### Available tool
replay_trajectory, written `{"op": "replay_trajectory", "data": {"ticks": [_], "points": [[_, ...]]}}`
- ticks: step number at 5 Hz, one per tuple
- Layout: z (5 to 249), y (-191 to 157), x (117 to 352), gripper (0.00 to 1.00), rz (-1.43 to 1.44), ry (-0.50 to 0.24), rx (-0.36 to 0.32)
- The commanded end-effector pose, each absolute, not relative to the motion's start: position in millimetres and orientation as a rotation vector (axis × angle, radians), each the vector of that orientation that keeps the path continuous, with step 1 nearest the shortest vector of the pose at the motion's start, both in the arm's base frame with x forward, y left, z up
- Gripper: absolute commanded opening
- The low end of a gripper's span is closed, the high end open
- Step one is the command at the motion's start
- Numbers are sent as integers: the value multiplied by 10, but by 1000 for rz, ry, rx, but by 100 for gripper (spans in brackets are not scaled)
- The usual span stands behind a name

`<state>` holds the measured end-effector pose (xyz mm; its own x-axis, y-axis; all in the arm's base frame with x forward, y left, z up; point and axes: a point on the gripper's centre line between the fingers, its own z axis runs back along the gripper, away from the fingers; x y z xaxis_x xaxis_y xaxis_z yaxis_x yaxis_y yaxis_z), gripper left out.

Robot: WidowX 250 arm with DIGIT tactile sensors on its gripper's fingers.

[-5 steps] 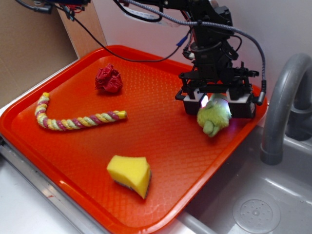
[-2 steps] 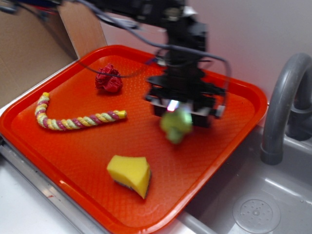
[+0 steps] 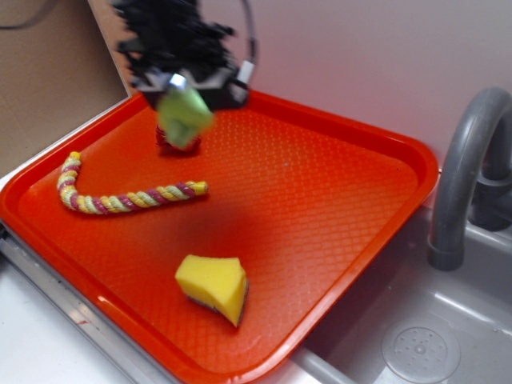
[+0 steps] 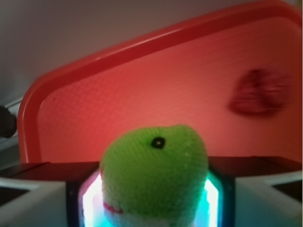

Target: Grab the green animal.

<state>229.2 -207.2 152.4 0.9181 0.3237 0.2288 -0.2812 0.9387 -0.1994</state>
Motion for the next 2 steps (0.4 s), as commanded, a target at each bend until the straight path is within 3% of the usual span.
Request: {"op": "replay_trajectory", "data": {"ticks": [1, 2], "points": [[2219, -1552, 1822, 0, 455, -487, -146], [2219, -1441, 1737, 0, 546, -501, -164]]}}
